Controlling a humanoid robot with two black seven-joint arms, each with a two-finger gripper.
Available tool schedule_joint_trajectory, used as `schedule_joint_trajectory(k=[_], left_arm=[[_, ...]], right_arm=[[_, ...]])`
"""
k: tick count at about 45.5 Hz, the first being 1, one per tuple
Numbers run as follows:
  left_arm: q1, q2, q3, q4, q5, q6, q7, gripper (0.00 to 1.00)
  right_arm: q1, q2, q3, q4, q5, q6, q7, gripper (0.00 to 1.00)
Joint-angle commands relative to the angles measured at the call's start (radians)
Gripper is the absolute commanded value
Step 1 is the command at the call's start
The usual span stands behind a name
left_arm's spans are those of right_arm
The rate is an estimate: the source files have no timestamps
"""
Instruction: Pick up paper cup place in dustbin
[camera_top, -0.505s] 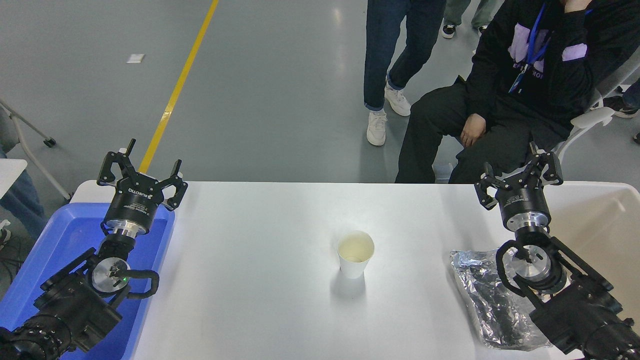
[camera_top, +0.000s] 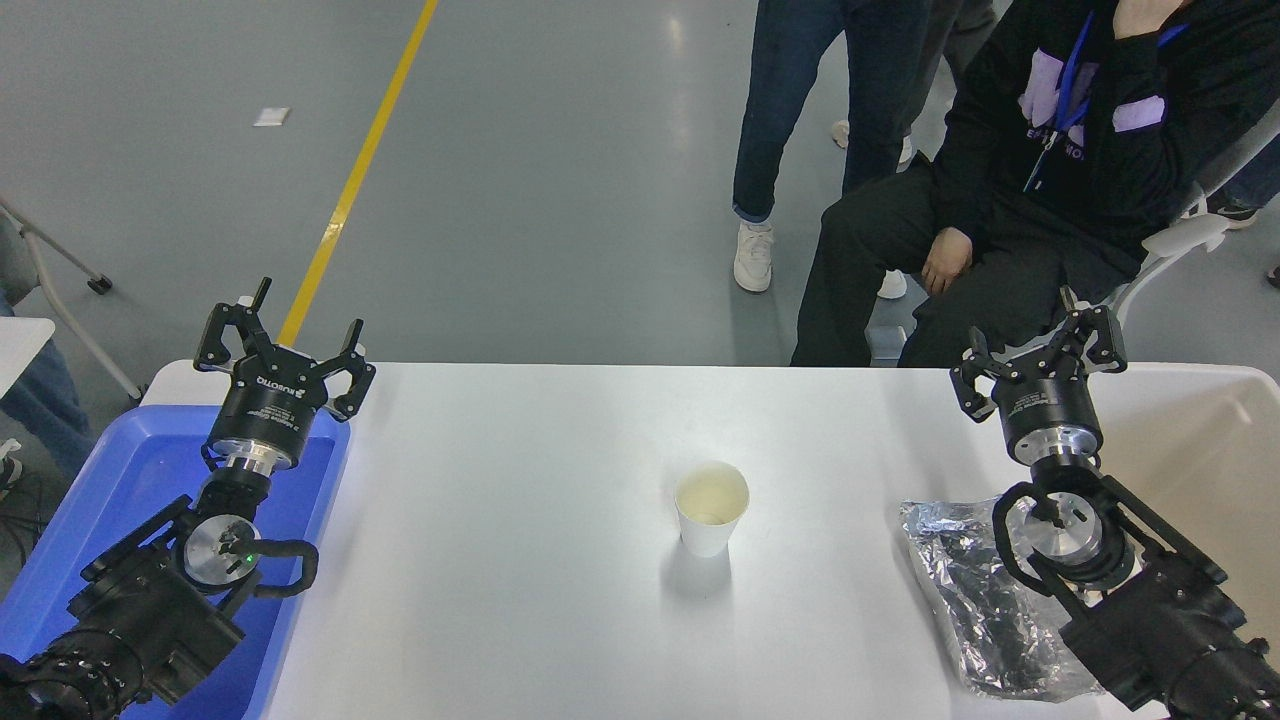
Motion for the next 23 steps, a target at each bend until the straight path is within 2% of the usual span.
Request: schedule_joint_trajectory(k=[1, 15, 23], left_arm=[[0.000, 0.000, 0.000, 0.000, 0.000, 0.000, 0.000, 0.98], [0.000, 0.000, 0.000, 0.000, 0.000, 0.000, 0.000, 0.98], [0.000, 0.000, 0.000, 0.000, 0.000, 0.002, 0.000, 0.98]], right_arm=[[0.001, 0.001, 0.000, 0.000, 0.000, 0.000, 0.000, 1.00], [-0.002, -0.011, -0.008, 0.020, 0.001, -0.003, -0.005, 1.00], [0.004, -0.105, -0.106, 0.086, 0.009, -0.006, -0.014, 1.00]])
